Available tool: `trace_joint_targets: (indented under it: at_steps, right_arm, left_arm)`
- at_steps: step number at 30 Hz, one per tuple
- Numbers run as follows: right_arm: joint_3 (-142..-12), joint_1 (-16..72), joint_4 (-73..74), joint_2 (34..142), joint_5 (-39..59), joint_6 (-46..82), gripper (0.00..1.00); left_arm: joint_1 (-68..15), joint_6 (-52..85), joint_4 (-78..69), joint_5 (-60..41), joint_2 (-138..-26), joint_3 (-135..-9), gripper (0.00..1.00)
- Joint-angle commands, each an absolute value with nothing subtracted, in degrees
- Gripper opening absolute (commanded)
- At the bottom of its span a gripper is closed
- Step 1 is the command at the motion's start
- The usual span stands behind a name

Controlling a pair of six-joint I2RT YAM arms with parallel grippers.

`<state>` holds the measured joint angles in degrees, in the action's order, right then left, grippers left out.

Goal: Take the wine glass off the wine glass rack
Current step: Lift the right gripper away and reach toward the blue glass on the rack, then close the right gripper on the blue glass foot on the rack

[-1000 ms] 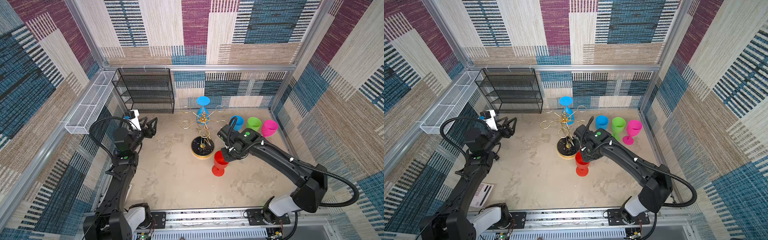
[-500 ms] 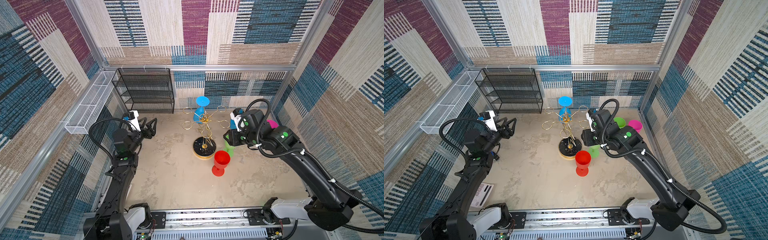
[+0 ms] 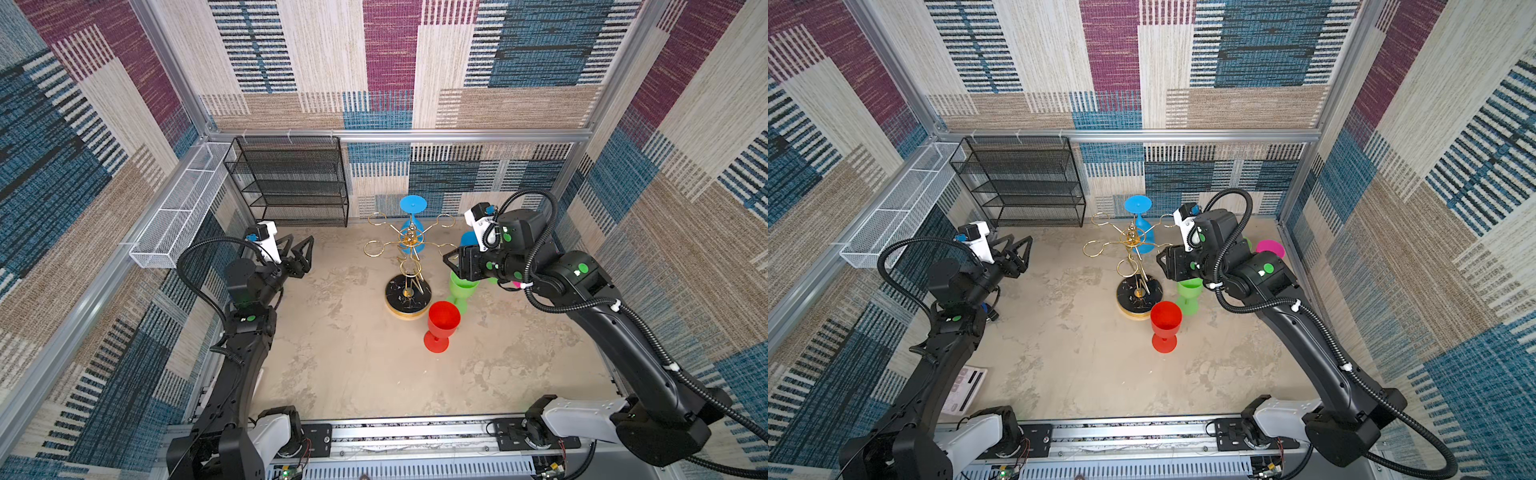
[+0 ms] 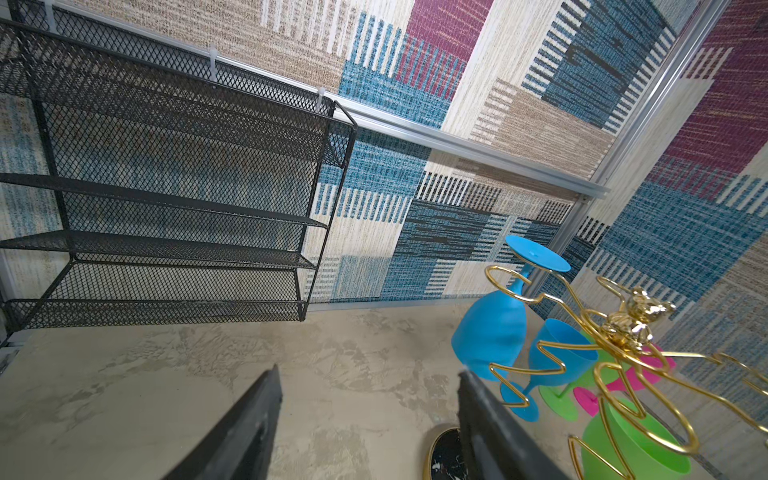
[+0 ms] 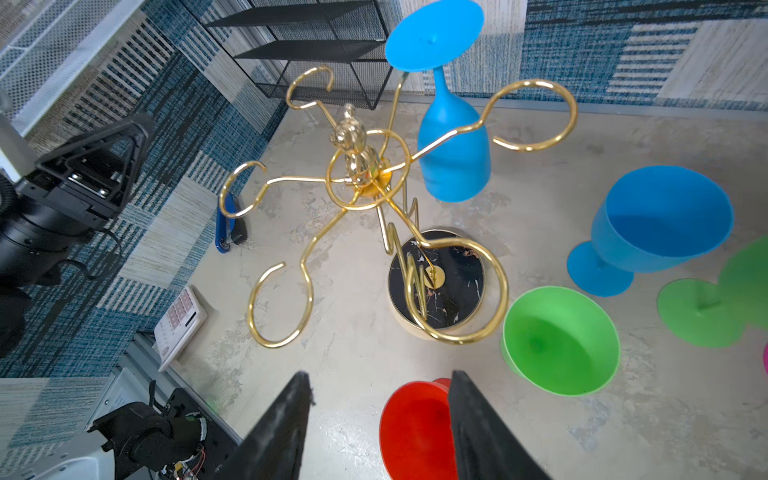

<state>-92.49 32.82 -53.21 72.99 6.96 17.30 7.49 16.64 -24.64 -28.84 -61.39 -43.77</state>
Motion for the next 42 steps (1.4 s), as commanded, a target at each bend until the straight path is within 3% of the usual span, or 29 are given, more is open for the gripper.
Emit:
trace_joint_targets:
  at_steps: [1,19,32,42]
  right_arm:
    - [-94.66,31.47,-48.49,73.33,9.27,15.55,0.58]
    - [-105.59,9.66,-33.22,95.52,35.20,11.49,0.56]
    - [-119.18,8.26,-33.54,112.63,44.48,10.03,0.55]
    - [-127.48,8.26,-34.88,120.93,57.08,9.91,0.55]
  left_arm:
    - [7.51,15.53,-27.07,-28.91,-61.23,-43.66,0.69]
    - [7.72,14.71,-27.19,-29.00,-60.82,-43.02,0.69]
    - [7.91,14.94,-28.85,-30.35,-61.10,-42.63,0.69]
    - [7.98,15.55,-29.62,-31.09,-61.36,-42.42,0.69]
